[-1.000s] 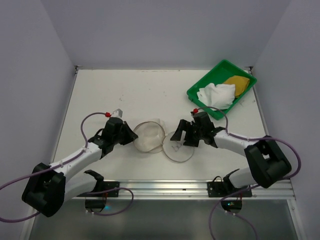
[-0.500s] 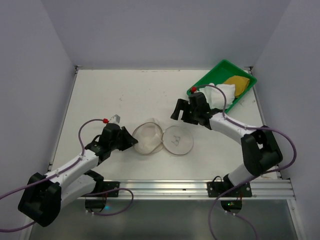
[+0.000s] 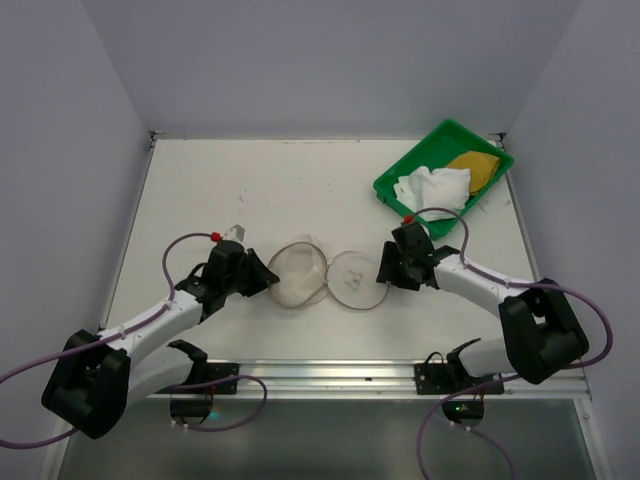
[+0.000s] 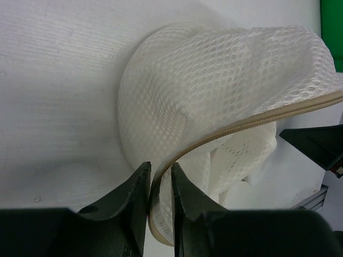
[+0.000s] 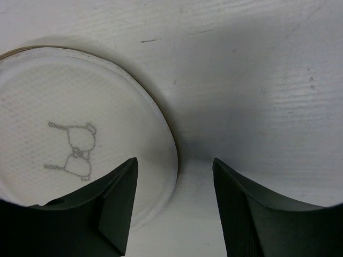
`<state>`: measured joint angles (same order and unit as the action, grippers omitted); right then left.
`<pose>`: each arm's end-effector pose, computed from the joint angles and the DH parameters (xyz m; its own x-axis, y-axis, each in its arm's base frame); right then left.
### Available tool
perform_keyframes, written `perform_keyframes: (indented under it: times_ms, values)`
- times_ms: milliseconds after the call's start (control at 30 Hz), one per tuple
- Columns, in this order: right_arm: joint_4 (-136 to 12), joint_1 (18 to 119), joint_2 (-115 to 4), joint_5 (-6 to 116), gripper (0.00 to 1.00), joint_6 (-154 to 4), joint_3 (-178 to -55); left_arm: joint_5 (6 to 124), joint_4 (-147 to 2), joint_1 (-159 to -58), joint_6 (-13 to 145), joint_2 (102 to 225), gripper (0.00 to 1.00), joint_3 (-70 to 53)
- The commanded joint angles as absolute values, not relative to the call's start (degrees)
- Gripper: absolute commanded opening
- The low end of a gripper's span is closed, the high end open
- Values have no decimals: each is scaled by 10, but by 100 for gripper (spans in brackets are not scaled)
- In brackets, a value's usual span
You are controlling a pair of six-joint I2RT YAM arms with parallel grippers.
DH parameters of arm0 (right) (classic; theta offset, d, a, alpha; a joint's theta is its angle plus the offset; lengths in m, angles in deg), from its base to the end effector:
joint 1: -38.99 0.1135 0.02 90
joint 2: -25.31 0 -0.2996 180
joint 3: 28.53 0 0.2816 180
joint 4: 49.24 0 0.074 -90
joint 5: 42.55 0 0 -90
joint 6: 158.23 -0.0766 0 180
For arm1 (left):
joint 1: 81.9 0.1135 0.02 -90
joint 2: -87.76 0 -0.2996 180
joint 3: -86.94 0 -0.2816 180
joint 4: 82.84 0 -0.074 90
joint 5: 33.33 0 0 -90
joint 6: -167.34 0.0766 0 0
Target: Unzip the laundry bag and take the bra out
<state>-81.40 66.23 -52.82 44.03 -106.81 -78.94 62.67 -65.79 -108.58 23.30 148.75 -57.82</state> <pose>0.2538 0.1255 0.1456 -0.8695 0.2525 -0.4245 0.1432 0.9514 0.2726 0.2095 -0.1143 0.1511 -0.7734 -0.5123 -0.3734 -0.1889 0.7485 -0.6356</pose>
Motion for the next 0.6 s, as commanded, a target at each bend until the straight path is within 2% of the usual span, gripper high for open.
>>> perform_keyframes:
  times_ms: [0, 200, 333, 367, 433, 467, 567]
  values:
    - [-803, 657, -548, 452, 59, -1080, -793, 627, -680, -1084, 235, 1488, 25, -554]
    - [-791, 656, -582, 495, 50, -1074, -802, 627, -686, -1084, 240, 1502, 25, -555]
    - [-789, 656, -584, 496, 27, -1073, -801, 626, -689, -1084, 242, 1510, 24, -555]
    - [-790, 656, -575, 495, 14, -1075, -800, 626, -689, -1084, 243, 1513, 23, -554]
    - [-808, 656, -557, 476, 3, -1071, -810, 629, -688, -1084, 244, 1517, 23, -552]
    - [-818, 657, -543, 468, 0, -1067, -813, 629, -687, -1084, 246, 1517, 23, -553]
    - [-854, 659, -481, 443, 0, -1054, -835, 628, -688, -1084, 252, 1525, 20, -549]
